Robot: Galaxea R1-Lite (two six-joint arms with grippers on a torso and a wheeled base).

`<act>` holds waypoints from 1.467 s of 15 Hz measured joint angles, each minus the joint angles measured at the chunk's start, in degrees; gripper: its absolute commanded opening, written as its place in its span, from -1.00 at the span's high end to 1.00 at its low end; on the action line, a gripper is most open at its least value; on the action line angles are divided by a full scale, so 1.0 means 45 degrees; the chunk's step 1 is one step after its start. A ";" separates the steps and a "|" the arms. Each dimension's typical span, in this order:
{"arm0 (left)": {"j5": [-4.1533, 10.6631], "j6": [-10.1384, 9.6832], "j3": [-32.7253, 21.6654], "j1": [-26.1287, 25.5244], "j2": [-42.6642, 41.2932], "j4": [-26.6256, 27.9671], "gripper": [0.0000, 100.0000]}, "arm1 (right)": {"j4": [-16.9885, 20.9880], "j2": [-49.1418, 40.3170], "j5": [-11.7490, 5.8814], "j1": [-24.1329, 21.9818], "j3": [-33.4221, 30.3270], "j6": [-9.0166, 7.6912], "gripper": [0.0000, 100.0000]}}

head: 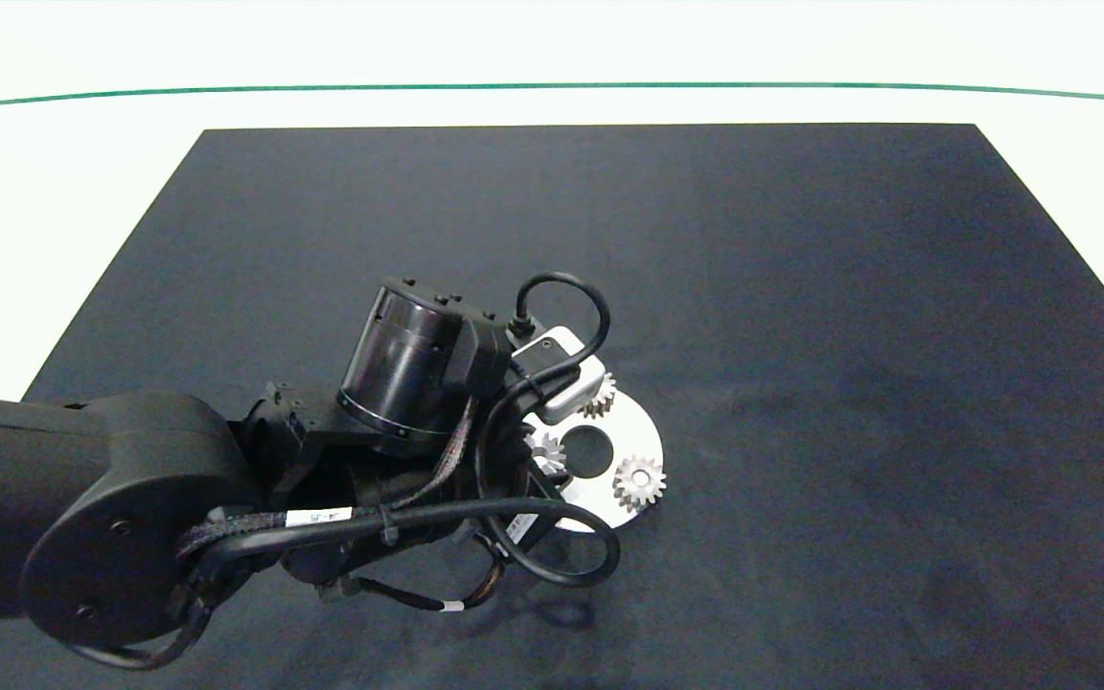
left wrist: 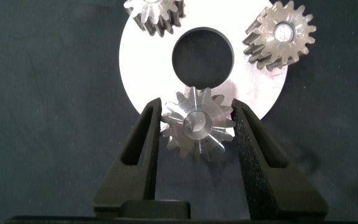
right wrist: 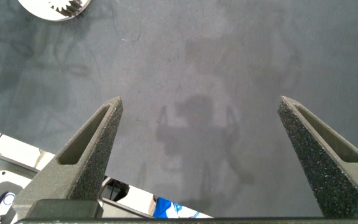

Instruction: Install three planetary gears onto the carrier pins

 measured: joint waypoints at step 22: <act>0.0005 0.0149 0.0038 0.0068 0.0073 -0.0035 1.00 | -0.0005 -0.0019 0.0073 0.0000 0.0024 0.0000 -1.00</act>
